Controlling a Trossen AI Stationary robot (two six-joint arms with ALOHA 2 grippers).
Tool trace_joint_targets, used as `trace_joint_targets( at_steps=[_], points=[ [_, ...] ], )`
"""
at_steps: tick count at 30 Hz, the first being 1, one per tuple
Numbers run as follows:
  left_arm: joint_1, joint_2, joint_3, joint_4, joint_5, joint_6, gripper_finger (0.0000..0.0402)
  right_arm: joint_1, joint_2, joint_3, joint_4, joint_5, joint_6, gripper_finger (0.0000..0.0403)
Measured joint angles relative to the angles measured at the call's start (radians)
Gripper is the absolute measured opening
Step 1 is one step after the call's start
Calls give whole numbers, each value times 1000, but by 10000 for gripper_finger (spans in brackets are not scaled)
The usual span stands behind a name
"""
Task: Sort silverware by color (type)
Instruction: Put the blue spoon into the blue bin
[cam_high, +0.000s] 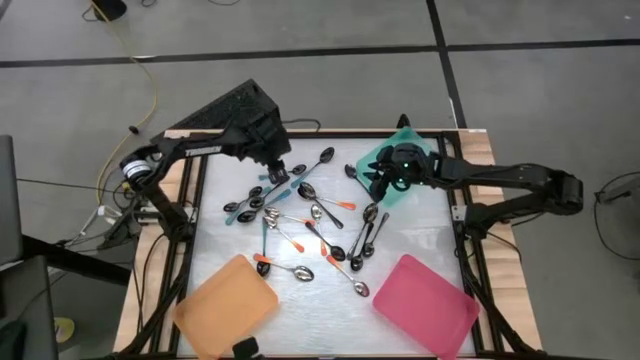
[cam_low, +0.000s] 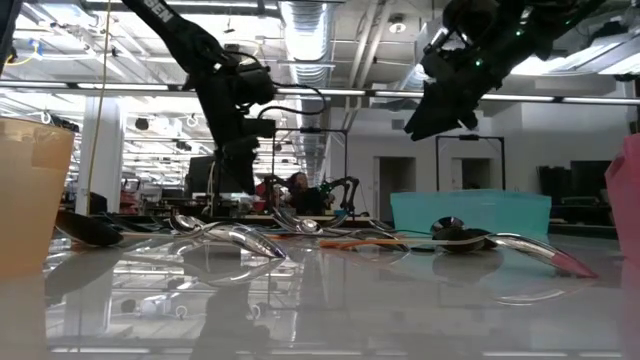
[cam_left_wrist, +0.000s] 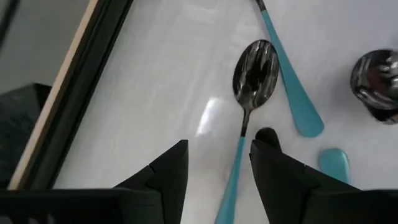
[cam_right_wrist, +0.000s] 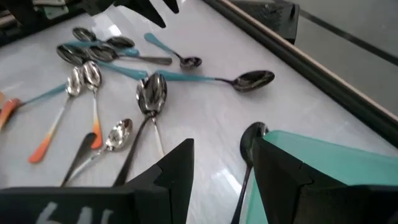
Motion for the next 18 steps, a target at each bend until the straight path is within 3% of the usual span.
trace_joint_targets(
  at_steps=[11,18],
  points=[
    [-55,40,3,29,-64,7,158,0,82,0,56,2,0,171],
    [-62,46,3,9,8,41,164,0,88,0,96,2,0,171]
  ],
)
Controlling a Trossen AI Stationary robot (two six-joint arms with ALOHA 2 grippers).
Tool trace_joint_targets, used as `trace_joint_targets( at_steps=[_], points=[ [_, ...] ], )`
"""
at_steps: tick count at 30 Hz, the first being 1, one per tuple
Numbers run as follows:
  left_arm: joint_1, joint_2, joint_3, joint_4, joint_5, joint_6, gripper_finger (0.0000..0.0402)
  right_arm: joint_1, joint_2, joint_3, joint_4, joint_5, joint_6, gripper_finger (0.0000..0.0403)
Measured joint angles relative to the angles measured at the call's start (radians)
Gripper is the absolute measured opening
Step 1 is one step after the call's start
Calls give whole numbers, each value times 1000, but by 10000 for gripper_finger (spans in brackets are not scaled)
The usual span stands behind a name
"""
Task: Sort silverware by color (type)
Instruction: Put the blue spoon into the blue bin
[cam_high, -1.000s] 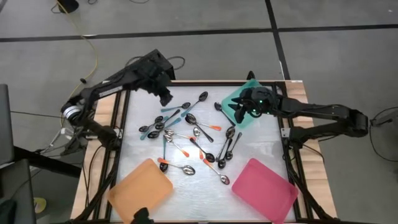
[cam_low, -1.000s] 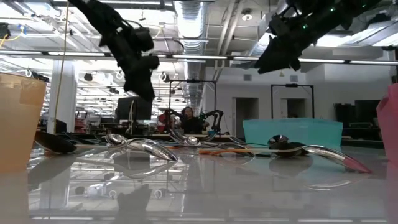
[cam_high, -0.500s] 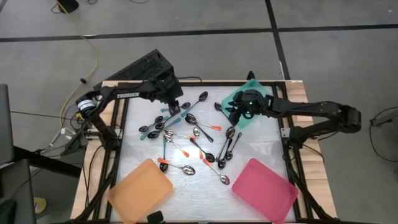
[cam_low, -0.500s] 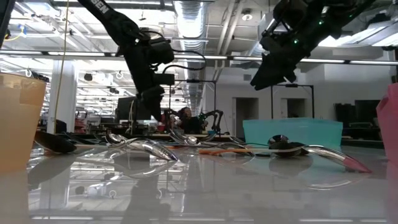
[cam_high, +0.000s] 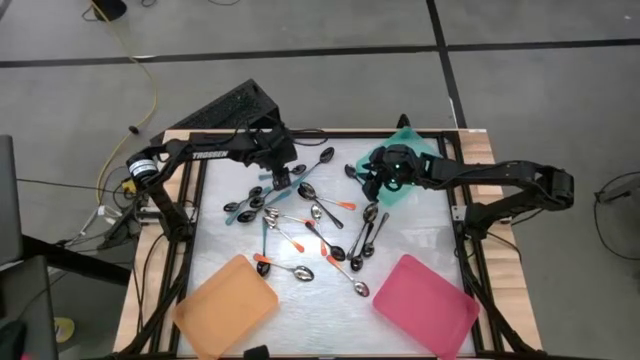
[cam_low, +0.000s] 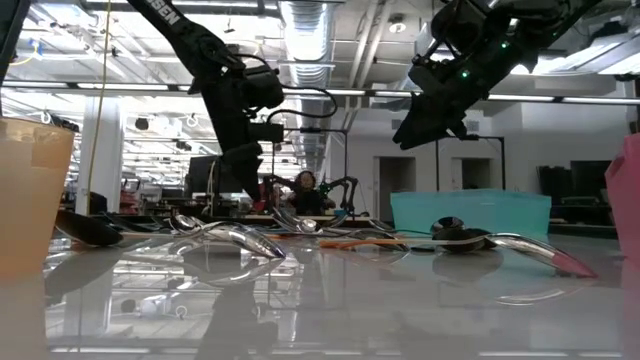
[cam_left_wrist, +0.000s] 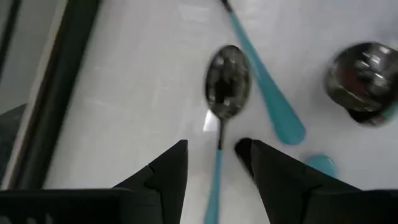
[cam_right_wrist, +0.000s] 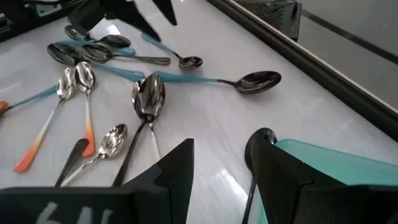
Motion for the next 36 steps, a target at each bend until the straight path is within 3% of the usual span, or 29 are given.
trace_joint_targets(
  at_steps=[6,12,14,20,31,36],
  points=[
    [-46,28,0,-47,32,41,210,0,-3,0,13,0,-1,171],
    [-102,28,6,-50,-107,30,262,0,-1,0,14,0,-1,171],
    [-97,28,21,-40,-93,0,271,0,-1,0,14,0,-1,171],
    [-27,26,60,-20,-29,-144,269,0,-1,0,12,0,-2,171],
    [11,79,86,-24,34,-108,251,0,-1,0,15,0,-27,171],
    [8,173,157,-54,-13,-108,251,0,-1,0,21,0,-27,171]
  ],
)
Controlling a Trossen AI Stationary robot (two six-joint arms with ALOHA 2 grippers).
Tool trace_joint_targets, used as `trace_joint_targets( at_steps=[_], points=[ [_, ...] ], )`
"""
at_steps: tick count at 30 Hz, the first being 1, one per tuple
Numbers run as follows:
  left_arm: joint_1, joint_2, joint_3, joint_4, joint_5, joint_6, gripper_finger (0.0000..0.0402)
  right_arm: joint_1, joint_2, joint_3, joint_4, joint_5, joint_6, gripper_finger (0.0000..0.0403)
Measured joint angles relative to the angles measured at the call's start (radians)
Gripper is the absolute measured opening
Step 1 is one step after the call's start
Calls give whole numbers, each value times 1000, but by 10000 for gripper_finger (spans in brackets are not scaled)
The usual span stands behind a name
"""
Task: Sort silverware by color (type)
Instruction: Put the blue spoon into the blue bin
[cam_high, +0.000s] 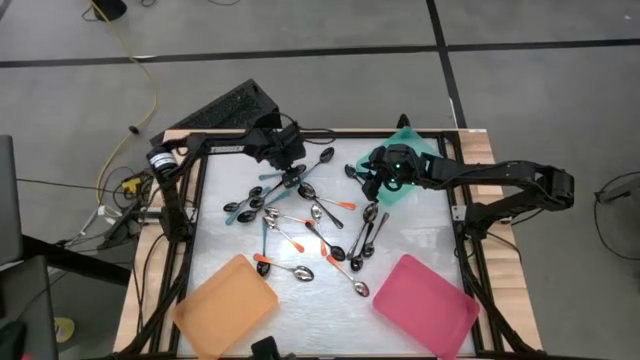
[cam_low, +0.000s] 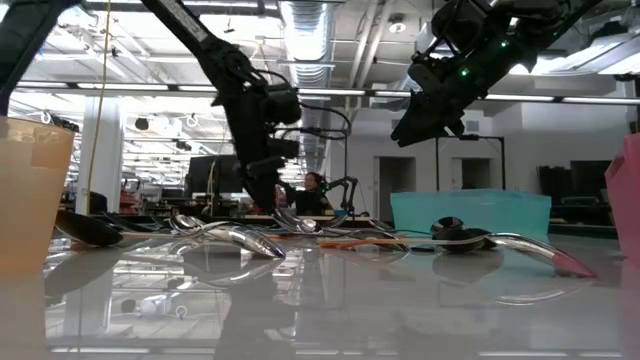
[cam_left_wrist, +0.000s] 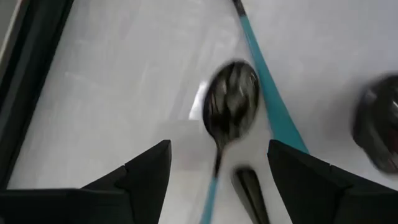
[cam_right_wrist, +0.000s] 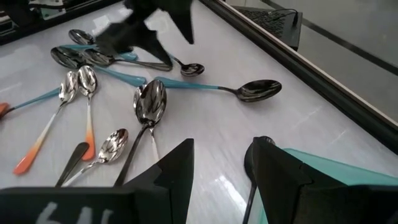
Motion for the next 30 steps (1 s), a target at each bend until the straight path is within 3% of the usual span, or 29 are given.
trace_joint_targets(
  at_steps=[8,17,21,30],
  points=[
    [1,105,76,-49,-3,10,251,1,0,0,0,0,0,171],
    [2,132,81,-68,8,9,234,1,0,0,-1,0,0,171],
    [3,141,80,-73,27,-4,184,1,0,0,-1,0,0,171],
    [4,143,78,-68,48,-4,28,1,0,0,-1,0,1,171]
  ],
)
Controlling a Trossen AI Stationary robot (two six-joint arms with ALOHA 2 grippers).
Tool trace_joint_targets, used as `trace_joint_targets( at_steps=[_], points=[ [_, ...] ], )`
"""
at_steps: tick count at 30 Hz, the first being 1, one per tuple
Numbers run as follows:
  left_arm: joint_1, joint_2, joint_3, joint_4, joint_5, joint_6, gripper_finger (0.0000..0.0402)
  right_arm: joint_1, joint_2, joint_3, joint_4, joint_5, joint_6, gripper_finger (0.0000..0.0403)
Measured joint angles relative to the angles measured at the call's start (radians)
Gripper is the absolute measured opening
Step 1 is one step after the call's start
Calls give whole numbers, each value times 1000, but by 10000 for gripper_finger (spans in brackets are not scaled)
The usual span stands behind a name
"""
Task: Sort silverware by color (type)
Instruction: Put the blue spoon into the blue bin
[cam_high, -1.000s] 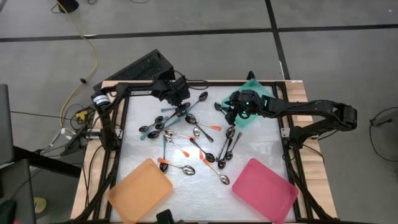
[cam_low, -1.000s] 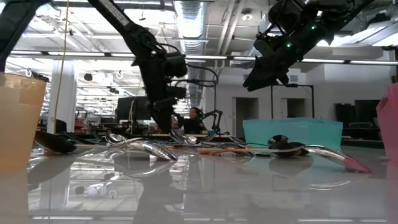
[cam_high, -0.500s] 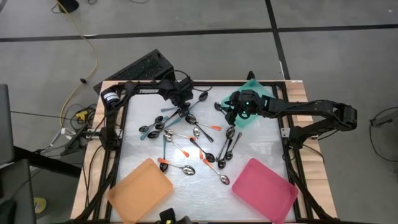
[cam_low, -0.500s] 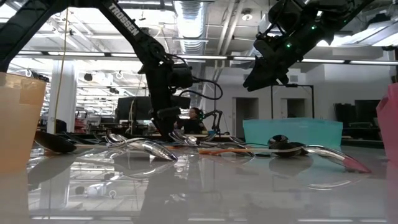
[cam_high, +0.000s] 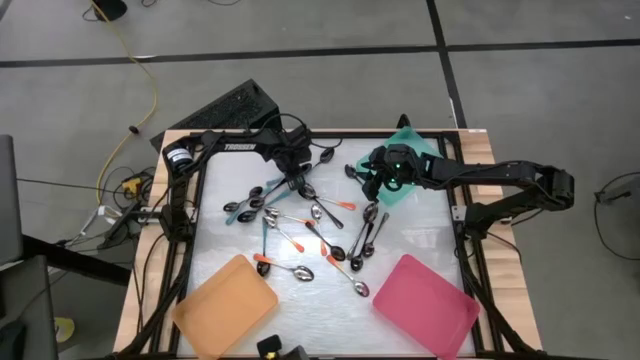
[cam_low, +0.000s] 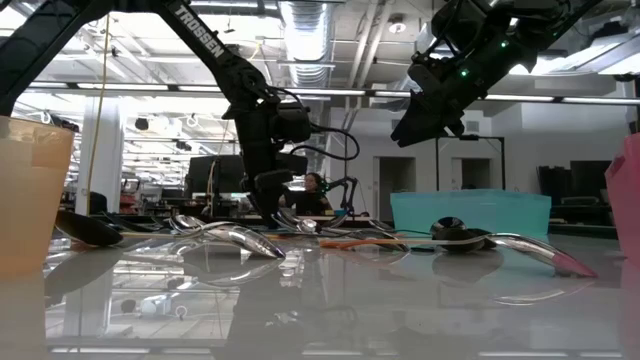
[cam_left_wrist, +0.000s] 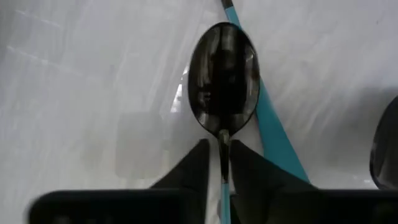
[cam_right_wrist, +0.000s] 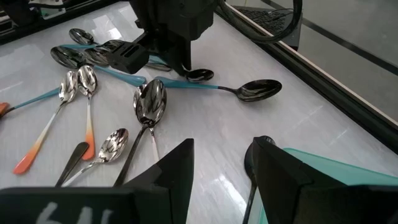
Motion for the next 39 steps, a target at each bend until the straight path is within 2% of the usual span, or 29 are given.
trace_joint_targets(
  at_steps=[2,14,26,34,39],
  points=[
    [1,0,0,3,-2,0,8,0,0,0,0,0,0,171],
    [1,-1,9,-4,-5,-29,1,0,0,0,0,1,1,171],
    [1,7,208,-145,-13,-37,0,0,0,0,0,1,2,171],
    [-8,5,338,-159,63,-53,0,0,-3,0,7,-71,37,171],
    [-28,4,419,-160,190,-69,0,4,-3,0,6,-133,40,171]
  ],
)
